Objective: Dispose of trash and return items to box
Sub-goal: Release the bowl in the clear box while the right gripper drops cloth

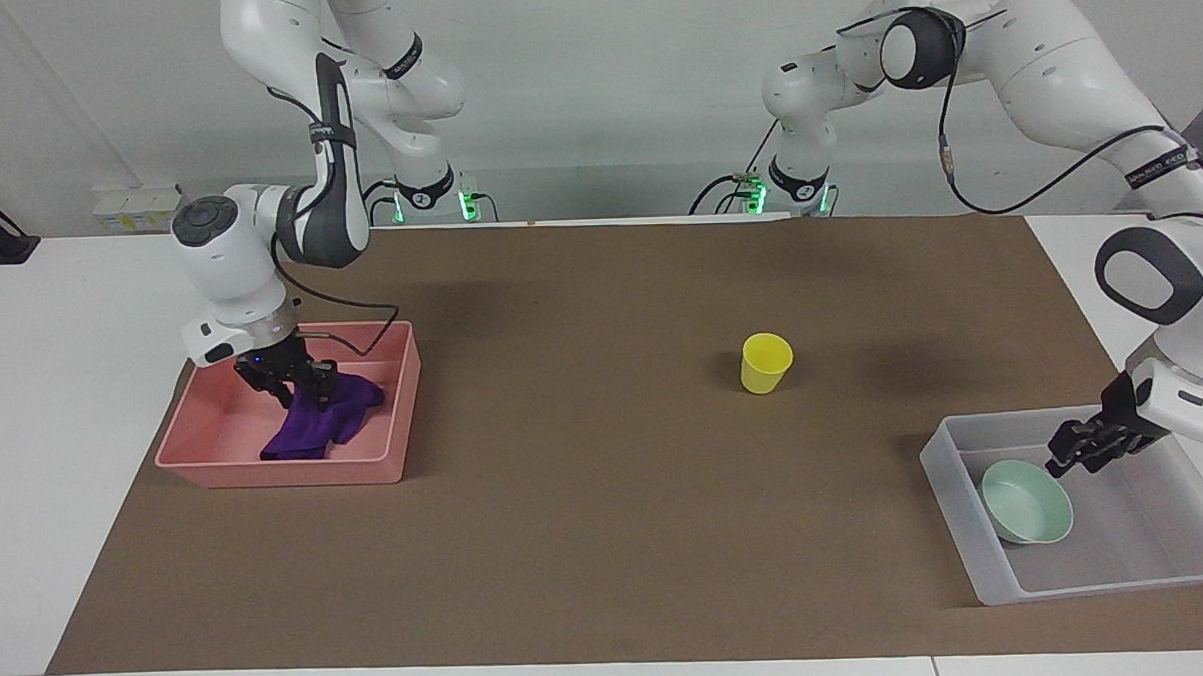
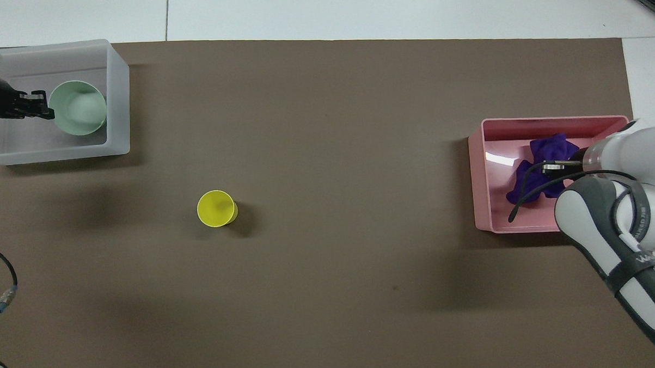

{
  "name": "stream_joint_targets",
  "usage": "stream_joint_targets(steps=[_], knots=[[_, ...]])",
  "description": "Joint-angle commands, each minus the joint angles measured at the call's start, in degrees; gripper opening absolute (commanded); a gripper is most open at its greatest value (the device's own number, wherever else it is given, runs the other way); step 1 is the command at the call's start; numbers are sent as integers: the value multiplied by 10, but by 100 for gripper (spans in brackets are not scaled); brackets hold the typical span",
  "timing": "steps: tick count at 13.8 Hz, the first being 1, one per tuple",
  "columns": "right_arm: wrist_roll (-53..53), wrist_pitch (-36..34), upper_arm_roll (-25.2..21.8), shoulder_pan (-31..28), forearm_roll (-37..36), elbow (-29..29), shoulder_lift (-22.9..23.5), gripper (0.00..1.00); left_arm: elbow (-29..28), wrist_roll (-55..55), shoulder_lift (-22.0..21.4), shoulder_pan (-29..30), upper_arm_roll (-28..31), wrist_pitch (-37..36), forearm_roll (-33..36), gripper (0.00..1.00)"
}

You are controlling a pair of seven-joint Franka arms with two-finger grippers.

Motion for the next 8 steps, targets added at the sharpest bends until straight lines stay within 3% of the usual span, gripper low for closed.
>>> stream_joint_targets(steps=[1, 4, 7, 8], knots=[[13, -97, 8, 15, -4, 73, -13, 100, -169, 1, -136, -28, 6, 21, 2, 100], [56, -177, 11, 41, -5, 110, -49, 100, -271, -50, -222, -78, 7, 20, 11, 100], [70, -227, 14, 46, -10, 116, -93, 100, -338, -85, -255, -133, 6, 37, 33, 100], [70, -255, 18, 50, -11, 130, -101, 100, -383, -108, -273, -156, 6, 77, 43, 100]])
